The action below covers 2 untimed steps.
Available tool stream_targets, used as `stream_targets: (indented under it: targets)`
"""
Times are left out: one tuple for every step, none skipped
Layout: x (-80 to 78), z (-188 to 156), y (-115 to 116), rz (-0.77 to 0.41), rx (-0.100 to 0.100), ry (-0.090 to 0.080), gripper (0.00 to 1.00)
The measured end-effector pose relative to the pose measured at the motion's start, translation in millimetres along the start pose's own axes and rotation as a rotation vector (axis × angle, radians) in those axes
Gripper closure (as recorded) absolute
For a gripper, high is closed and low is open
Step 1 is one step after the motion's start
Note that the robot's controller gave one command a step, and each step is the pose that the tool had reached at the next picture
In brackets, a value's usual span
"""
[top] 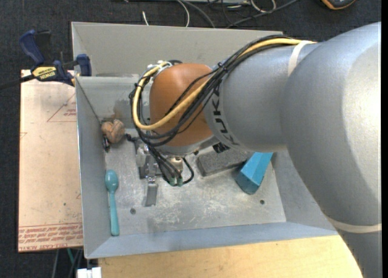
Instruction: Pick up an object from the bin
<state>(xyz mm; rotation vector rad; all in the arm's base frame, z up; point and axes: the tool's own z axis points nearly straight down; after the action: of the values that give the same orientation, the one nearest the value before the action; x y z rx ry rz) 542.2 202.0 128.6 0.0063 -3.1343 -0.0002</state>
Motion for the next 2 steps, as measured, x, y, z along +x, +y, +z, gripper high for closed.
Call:
stream_targets:
  targets:
    - [-2.3,-4,-1,0.004,-0.002,-0.007,0.0]
    - [-54.5,46,-59,-0.266,-0.003,-0.014,0.0]
